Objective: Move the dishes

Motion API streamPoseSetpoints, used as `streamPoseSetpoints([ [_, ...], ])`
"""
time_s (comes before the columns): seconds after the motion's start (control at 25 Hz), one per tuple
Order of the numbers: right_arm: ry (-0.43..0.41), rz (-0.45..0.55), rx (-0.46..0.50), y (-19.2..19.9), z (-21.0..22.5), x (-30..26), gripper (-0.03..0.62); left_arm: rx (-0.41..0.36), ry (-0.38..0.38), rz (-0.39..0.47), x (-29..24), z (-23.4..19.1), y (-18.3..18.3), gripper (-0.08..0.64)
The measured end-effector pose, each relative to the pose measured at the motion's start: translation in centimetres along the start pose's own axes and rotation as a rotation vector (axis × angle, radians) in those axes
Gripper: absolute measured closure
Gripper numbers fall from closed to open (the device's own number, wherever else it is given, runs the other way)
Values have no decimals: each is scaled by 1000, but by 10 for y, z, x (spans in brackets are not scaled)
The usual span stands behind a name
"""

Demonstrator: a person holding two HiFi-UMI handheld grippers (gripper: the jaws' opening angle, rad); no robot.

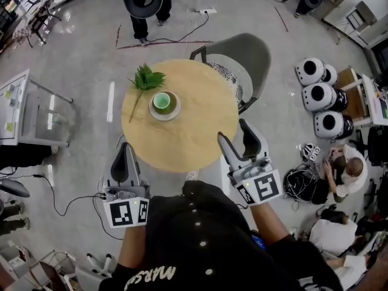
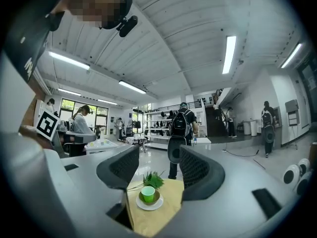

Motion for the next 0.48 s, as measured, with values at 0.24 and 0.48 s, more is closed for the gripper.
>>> streamPoseSetpoints([
  [0.24, -109, -71, 23, 19, 6, -45, 356, 7, -3, -25, -20, 1, 4, 543],
  [0.48, -223, -128, 83, 53, -16, -97, 353, 20, 25, -51, -28, -21, 19, 543],
])
Point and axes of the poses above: the fingertips, and each gripper's own axes: x backward along the fingers, z to its right, y out of its underside, the point moved 5 cm from there along x, backward along the fingers, and after that the axes turned 4 degrees about -x, right-handed, at the moved point
